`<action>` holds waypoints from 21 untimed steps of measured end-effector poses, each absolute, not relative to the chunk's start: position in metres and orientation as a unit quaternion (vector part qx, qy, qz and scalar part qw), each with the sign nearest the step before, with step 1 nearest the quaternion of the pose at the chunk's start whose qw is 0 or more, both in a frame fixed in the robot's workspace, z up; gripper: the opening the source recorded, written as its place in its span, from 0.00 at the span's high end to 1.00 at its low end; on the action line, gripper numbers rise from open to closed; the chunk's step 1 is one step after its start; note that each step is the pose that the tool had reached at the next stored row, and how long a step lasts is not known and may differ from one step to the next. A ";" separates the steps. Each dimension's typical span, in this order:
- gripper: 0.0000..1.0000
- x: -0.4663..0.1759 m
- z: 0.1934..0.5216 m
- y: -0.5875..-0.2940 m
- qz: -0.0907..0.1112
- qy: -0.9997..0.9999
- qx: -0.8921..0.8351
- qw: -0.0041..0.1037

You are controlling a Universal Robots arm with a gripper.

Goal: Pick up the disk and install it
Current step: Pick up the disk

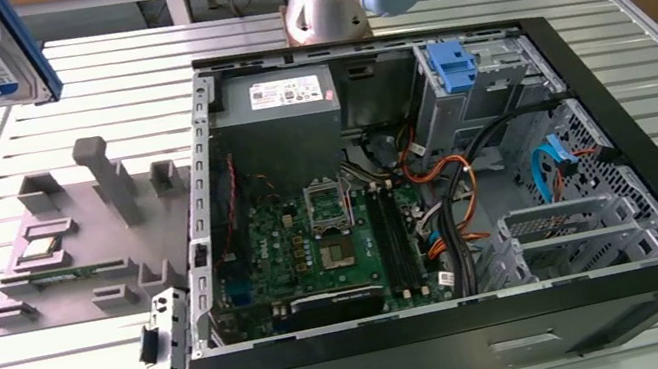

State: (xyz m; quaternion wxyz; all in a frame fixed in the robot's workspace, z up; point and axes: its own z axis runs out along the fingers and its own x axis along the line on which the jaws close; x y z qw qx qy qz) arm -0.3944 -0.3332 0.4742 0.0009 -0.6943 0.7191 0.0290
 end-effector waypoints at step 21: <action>0.65 -0.389 0.487 -0.333 0.029 0.719 -0.694 0.001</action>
